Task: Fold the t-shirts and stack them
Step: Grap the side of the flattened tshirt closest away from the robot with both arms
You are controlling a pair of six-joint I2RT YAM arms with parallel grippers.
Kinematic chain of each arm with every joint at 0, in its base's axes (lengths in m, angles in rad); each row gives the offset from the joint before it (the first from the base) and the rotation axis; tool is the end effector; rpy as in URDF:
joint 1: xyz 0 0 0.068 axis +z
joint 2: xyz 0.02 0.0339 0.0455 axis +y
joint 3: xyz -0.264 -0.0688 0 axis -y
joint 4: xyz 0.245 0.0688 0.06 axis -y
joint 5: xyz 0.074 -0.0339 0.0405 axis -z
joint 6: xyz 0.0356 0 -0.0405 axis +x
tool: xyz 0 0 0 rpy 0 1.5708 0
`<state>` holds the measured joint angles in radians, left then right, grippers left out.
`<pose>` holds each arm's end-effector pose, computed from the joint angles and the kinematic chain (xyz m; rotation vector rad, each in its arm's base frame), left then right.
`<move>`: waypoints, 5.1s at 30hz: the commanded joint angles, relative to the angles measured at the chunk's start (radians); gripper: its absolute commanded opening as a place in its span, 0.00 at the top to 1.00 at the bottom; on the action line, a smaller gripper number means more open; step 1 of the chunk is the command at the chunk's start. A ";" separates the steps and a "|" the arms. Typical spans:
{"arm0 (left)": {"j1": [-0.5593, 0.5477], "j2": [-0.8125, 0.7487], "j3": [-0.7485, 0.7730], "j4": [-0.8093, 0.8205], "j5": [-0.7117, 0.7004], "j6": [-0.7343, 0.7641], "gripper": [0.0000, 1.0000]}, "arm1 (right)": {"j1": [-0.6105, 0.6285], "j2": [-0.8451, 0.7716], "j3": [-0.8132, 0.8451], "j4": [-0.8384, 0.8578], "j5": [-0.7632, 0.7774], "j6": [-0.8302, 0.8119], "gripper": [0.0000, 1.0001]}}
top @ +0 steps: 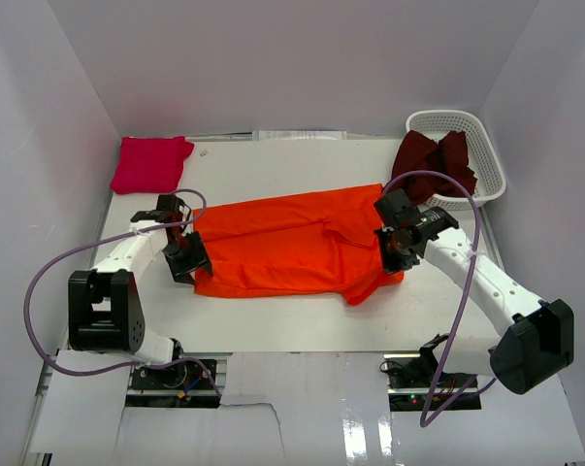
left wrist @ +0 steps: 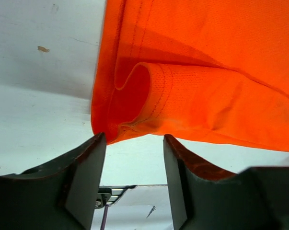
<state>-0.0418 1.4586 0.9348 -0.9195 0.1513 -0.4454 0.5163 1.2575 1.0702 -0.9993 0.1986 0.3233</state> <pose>0.2460 -0.0157 0.1969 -0.5954 2.9838 -0.2707 0.2047 0.1081 0.2770 -0.2089 2.7038 -0.0317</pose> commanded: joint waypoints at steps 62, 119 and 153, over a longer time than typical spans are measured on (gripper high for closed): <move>-0.162 0.566 0.725 0.186 0.001 0.065 0.78 | 0.004 0.006 -0.144 0.122 -0.274 -0.053 0.92; 0.014 1.166 1.412 0.143 0.119 -0.056 0.70 | -0.117 0.562 0.310 0.142 -0.264 -0.119 0.92; 0.287 -0.308 -0.036 0.421 0.142 -0.348 0.04 | -0.099 0.359 0.169 0.171 -0.335 -0.141 0.92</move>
<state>0.2459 1.2594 0.8505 -0.6662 0.1921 -0.7540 0.4129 1.6646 1.2449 -0.8345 -0.1200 0.1982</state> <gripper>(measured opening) 0.962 0.080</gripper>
